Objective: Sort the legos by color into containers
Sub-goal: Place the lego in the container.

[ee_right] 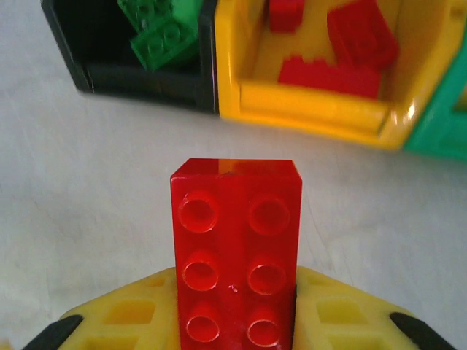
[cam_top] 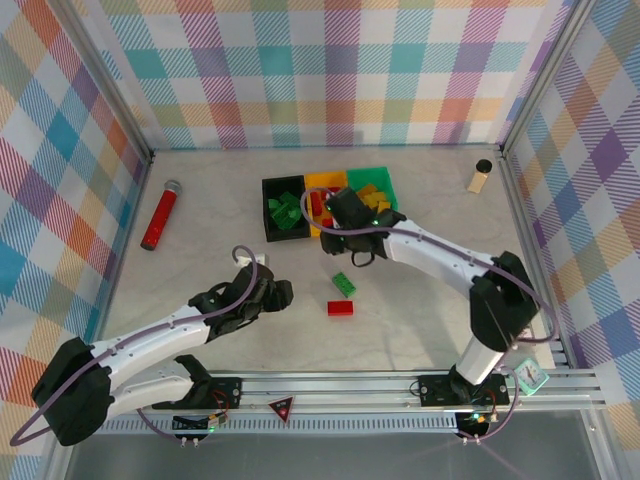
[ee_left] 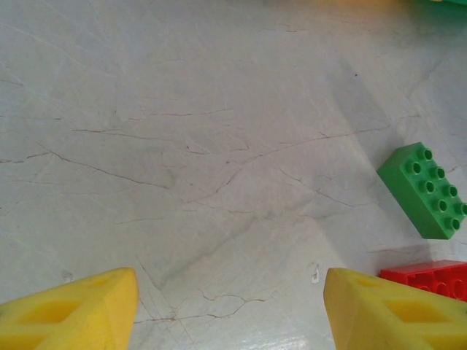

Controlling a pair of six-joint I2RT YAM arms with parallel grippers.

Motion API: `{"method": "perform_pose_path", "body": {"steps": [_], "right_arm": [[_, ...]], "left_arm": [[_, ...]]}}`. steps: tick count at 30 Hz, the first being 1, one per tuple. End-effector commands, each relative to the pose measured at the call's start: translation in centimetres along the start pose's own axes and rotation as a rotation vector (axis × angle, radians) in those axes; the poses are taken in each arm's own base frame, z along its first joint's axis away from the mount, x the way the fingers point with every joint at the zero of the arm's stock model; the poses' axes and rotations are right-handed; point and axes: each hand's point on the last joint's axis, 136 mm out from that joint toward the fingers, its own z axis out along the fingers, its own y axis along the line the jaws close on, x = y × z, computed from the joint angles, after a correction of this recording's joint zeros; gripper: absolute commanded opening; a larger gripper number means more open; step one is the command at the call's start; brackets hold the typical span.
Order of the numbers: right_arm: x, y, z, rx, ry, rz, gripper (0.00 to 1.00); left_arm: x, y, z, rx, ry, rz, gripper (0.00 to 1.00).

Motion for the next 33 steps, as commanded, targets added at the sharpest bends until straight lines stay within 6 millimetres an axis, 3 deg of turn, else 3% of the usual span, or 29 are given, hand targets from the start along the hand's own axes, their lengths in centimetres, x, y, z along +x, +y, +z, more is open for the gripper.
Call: {"method": "perform_pose_path", "body": {"steps": [1, 4, 14, 19, 27, 33], "right_arm": [[-2.8, 0.2, 0.8, -0.037, -0.021, 0.006, 0.31], [-4.9, 0.2, 1.7, -0.053, -0.04, 0.019, 0.32], [-9.9, -2.7, 7.1, -0.04, 0.009, 0.089, 0.36], [-10.9, -4.0, 8.3, -0.033, 0.037, 0.124, 0.54], [-9.4, -2.7, 5.2, -0.121, 0.006, 0.096, 0.58], [-5.0, -3.2, 2.5, -0.108, 0.014, 0.029, 0.59]], "left_arm": [[1.5, 0.3, -0.1, 0.01, 0.041, -0.004, 0.68], [2.3, 0.4, 0.2, 0.023, 0.067, -0.011, 0.68], [2.9, -3.0, 0.1, 0.181, 0.131, 0.062, 0.69], [3.2, -4.7, 0.0, 0.257, 0.155, 0.093, 0.69], [4.1, -7.0, 0.5, 0.328, 0.2, 0.169, 0.69], [4.1, -9.5, 0.5, 0.327, 0.164, 0.301, 0.69]]}}
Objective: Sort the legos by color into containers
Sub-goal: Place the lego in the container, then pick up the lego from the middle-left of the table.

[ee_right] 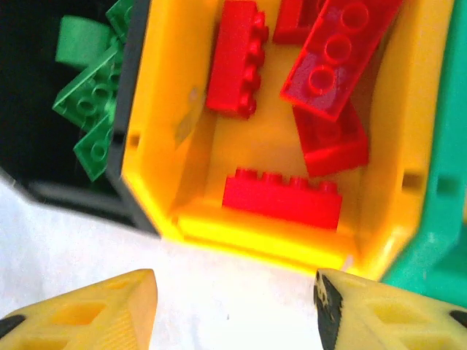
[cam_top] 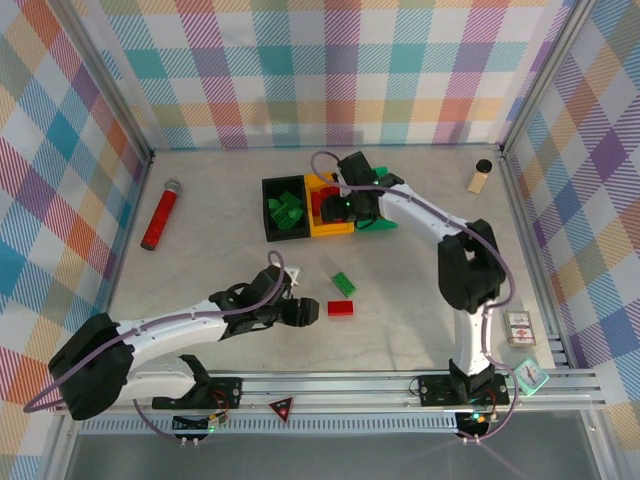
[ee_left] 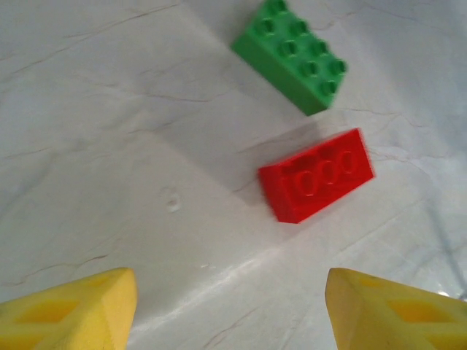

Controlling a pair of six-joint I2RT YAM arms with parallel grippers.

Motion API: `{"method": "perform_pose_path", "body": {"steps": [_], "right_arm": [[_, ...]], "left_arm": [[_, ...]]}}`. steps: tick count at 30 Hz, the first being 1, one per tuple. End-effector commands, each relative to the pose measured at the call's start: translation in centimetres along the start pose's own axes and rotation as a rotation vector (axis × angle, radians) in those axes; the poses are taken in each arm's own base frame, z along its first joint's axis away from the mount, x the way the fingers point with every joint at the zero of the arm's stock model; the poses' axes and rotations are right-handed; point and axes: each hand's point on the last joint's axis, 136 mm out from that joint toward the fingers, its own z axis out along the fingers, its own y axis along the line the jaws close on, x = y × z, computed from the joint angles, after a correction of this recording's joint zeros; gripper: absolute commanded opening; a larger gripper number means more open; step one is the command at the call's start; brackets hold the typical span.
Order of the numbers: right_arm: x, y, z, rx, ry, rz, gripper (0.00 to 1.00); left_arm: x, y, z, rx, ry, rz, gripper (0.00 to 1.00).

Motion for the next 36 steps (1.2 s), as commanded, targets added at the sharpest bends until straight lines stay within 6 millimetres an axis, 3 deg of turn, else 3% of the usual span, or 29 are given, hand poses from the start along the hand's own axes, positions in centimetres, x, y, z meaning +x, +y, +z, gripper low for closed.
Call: {"method": "perform_pose_path", "body": {"steps": [1, 7, 13, 16, 24, 36], "right_arm": [[0.4, 0.7, -2.9, -0.018, -0.072, -0.067, 0.59], [5.4, -2.9, -4.9, 0.093, -0.082, -0.078, 0.61], [9.1, -6.0, -5.2, 0.193, -0.098, -0.063, 0.64], [9.9, -7.2, -5.0, 0.232, -0.122, -0.035, 0.66], [11.2, -8.7, -4.1, 0.259, -0.181, -0.008, 0.67], [11.8, -8.9, -3.2, 0.26, -0.16, -0.004, 0.67]], "left_arm": [[-1.8, -2.6, 0.0, 0.025, -0.053, 0.111, 0.69], [-1.7, -3.6, 0.6, -0.087, -0.076, 0.197, 0.7], [-0.7, -5.0, 2.6, -0.12, -0.027, 0.211, 0.73], [-0.5, -4.3, 3.8, -0.211, 0.019, 0.161, 0.83], [1.1, -5.3, 6.7, -0.269, 0.103, 0.1, 0.83], [1.1, -4.3, 7.5, -0.424, 0.126, 0.054, 0.82]]}}
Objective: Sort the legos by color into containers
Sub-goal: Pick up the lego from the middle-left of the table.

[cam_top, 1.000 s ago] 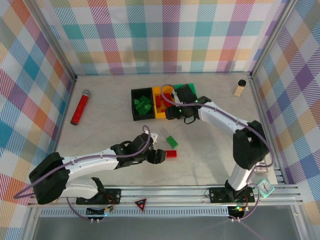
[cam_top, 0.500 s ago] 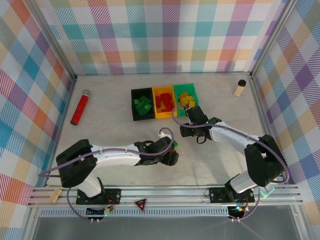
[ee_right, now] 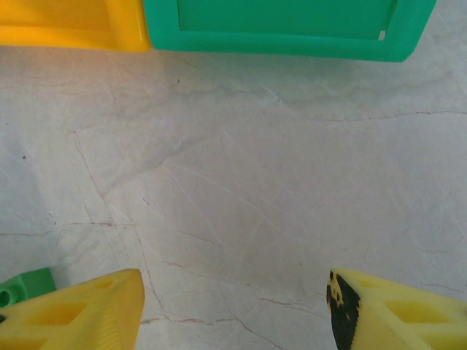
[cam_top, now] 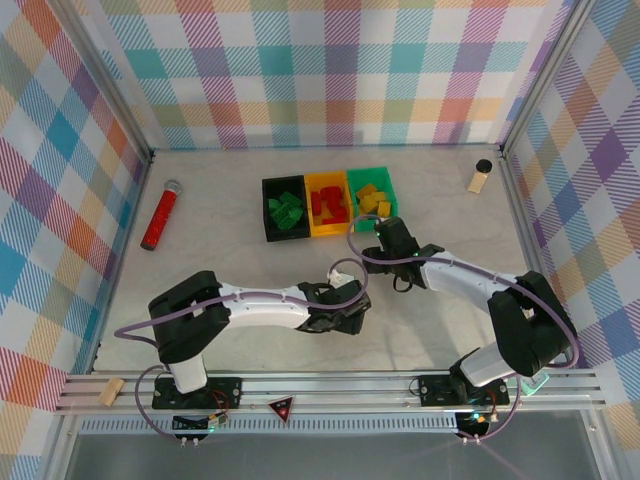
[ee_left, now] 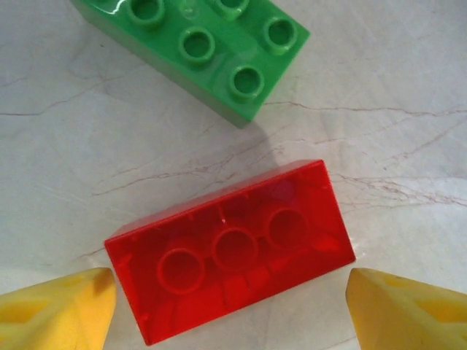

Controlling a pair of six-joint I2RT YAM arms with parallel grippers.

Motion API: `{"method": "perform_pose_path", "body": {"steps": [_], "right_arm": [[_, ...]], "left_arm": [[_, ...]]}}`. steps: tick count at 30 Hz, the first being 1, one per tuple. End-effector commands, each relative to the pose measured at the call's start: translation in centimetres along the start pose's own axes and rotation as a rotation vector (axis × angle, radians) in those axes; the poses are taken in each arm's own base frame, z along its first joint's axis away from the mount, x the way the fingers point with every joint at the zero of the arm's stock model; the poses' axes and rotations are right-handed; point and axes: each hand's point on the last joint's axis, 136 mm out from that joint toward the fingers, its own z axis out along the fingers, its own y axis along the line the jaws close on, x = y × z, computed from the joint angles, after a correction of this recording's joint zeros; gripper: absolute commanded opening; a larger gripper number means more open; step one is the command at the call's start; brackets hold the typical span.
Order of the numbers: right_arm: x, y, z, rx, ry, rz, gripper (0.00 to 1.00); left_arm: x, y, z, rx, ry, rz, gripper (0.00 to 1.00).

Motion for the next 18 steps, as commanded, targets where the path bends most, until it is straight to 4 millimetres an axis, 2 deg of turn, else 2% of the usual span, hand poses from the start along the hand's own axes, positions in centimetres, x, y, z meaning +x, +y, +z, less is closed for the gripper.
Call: {"method": "perform_pose_path", "body": {"steps": [1, 8, 15, 18], "right_arm": [[-0.32, -0.05, 0.13, 0.0, -0.015, 0.02, 0.67], [-0.27, 0.38, 0.23, -0.022, -0.005, 0.023, 0.67], [-0.2, 0.56, 0.37, -0.027, 0.006, 0.021, 0.67], [-0.11, 0.68, 0.47, -0.032, 0.012, 0.019, 0.67]], "left_arm": [[-0.13, 0.69, 0.05, -0.081, 0.008, -0.018, 0.81], [-0.27, 0.54, 0.51, -0.117, 0.029, -0.002, 0.77], [-0.36, 0.74, 0.11, -0.127, 0.033, 0.028, 0.68], [-0.45, 0.87, -0.21, -0.124, 0.025, 0.031, 0.67]]}}
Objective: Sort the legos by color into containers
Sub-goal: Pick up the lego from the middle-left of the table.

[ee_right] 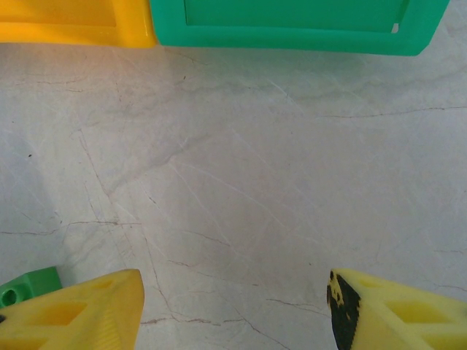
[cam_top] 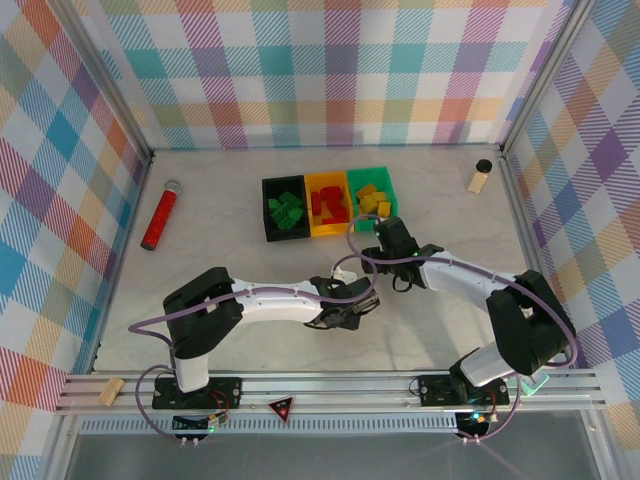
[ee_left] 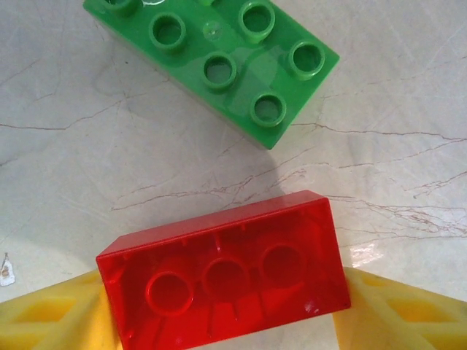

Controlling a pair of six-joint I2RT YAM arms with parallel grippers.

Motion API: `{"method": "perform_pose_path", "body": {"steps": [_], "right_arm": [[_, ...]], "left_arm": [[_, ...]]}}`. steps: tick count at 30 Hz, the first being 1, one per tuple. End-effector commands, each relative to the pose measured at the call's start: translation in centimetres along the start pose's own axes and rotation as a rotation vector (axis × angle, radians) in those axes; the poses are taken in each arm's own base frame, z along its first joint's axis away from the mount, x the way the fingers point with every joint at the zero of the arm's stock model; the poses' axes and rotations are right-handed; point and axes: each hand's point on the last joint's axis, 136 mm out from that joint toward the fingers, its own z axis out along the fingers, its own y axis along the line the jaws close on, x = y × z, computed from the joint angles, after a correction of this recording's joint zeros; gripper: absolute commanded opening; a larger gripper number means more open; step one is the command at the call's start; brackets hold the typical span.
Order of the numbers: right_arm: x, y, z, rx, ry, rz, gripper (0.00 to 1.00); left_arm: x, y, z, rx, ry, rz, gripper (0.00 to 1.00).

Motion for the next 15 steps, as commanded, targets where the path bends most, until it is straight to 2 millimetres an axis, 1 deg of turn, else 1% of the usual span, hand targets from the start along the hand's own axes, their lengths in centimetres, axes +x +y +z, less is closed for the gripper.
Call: {"method": "perform_pose_path", "body": {"steps": [1, 11, 15], "right_arm": [[-0.5, 0.4, 0.2, -0.018, -0.005, 0.014, 0.67], [-0.5, 0.5, 0.2, -0.023, -0.005, 0.016, 0.67], [-0.5, 0.5, 0.3, -0.022, 0.0, 0.014, 0.67]], "left_arm": [[0.0, 0.6, -0.7, -0.03, -0.005, 0.03, 0.67], [-0.4, 0.6, -1.3, -0.015, -0.031, 0.027, 0.67], [-0.8, -0.4, -1.9, 0.05, -0.051, 0.028, 0.67]]}}
